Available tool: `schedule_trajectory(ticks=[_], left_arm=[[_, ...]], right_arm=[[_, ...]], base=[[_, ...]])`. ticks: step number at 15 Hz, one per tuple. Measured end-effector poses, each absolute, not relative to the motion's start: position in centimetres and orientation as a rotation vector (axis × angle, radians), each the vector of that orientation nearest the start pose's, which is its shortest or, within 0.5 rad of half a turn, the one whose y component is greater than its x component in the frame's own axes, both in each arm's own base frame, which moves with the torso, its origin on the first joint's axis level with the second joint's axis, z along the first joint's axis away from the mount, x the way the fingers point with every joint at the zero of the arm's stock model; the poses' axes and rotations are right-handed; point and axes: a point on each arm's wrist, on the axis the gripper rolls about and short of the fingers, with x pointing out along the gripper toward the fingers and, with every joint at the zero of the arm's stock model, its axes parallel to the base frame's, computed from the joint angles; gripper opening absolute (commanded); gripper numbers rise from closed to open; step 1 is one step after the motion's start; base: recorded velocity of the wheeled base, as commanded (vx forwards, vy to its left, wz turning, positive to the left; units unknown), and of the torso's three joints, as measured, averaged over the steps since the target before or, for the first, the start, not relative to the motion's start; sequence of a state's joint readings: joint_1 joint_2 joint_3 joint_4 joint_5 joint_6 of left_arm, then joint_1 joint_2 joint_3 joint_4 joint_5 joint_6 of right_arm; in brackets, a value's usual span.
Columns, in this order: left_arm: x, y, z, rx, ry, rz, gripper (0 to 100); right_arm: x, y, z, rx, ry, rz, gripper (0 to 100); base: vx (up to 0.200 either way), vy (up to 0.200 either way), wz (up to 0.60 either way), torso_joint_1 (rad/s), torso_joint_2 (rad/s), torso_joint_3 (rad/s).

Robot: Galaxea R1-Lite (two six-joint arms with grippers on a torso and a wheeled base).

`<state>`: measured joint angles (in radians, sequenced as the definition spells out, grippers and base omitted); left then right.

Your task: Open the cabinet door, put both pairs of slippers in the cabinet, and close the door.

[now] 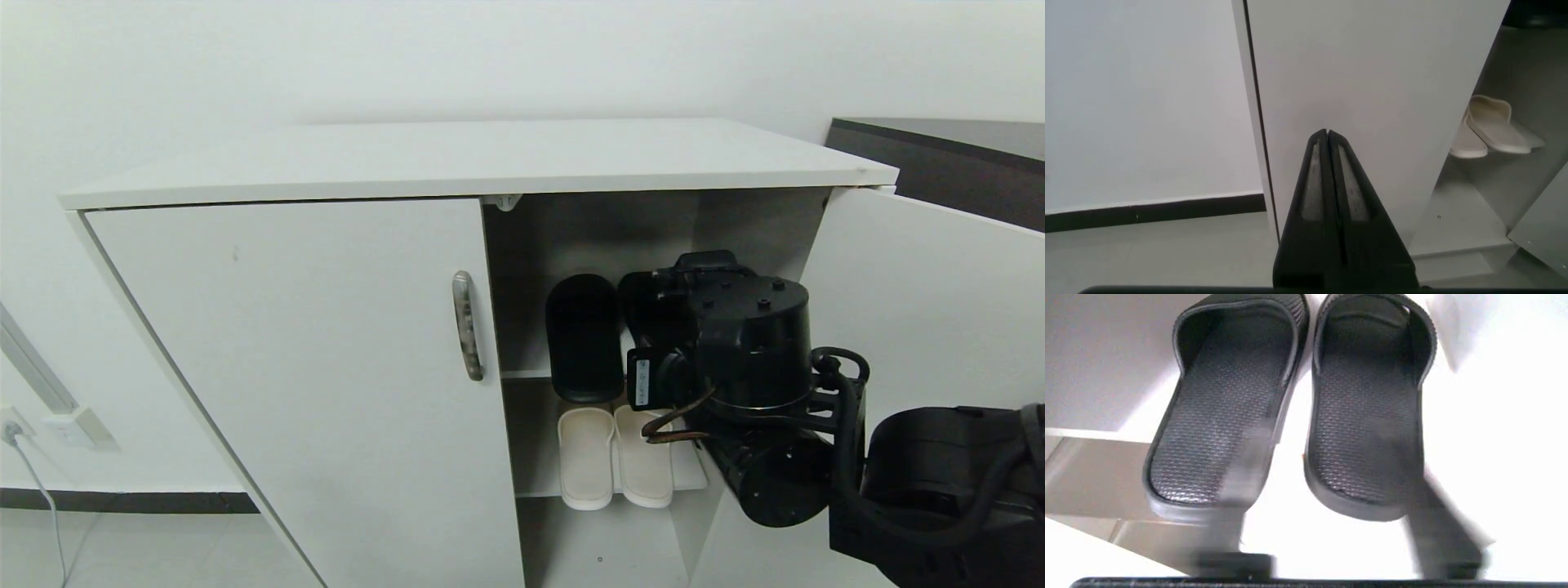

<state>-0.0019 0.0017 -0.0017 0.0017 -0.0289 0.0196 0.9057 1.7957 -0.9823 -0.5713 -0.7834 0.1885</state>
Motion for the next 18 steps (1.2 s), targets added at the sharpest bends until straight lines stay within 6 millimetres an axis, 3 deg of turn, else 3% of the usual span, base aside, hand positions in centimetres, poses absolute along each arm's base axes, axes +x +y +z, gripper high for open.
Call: schedule_trajectory(ticks=[3,18], left_arm=[[-2.3,-0.1,7.6,0.020,0.001,-0.031,0],[-2.3,-0.1,7.6,0.019,0.001,-0.031,0]], right_arm=[[21.9,25.4,19.4,-0.001,0.173,0.108,0],[22.7,25.7,17.7,-0.044,0.205,0.092,0]], base=[[0.000,0.000,0.00,0.000,0.00,0.000],[-0.200,0.000,0.00,0.003,0.00,0.001]])
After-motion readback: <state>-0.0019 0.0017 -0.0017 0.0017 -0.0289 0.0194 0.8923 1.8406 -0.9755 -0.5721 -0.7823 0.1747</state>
